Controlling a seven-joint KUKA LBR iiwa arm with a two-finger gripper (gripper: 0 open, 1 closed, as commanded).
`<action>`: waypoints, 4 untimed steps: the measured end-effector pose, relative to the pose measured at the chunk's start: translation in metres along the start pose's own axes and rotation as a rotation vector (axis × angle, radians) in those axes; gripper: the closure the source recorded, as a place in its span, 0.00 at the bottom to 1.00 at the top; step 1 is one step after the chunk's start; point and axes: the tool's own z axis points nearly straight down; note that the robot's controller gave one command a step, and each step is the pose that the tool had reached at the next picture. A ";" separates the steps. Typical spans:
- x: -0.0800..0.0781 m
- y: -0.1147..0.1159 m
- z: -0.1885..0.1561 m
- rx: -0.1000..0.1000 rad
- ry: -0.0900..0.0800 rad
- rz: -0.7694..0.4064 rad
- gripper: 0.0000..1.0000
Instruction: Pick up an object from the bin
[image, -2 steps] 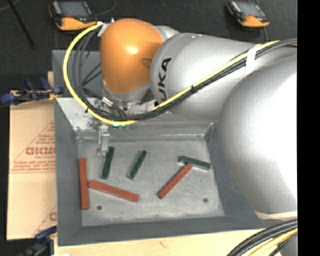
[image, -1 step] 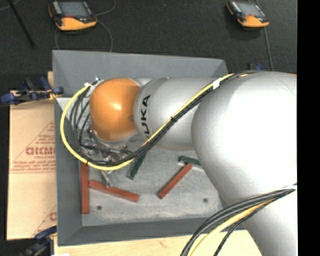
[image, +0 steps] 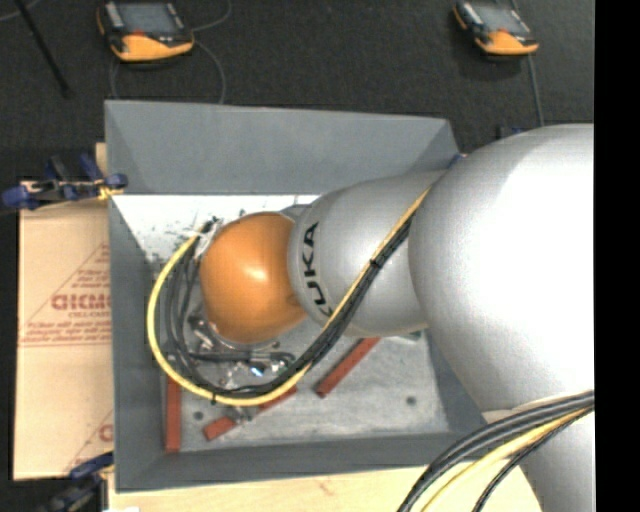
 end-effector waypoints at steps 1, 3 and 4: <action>0.069 -0.014 0.001 0.002 0.005 0.011 0.00; 0.163 -0.127 -0.012 -0.002 0.009 0.028 0.00; 0.161 -0.126 -0.017 0.001 0.004 0.028 1.00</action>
Offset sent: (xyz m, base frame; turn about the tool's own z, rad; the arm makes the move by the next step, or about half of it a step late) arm -0.0360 -0.0573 -0.0021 0.0043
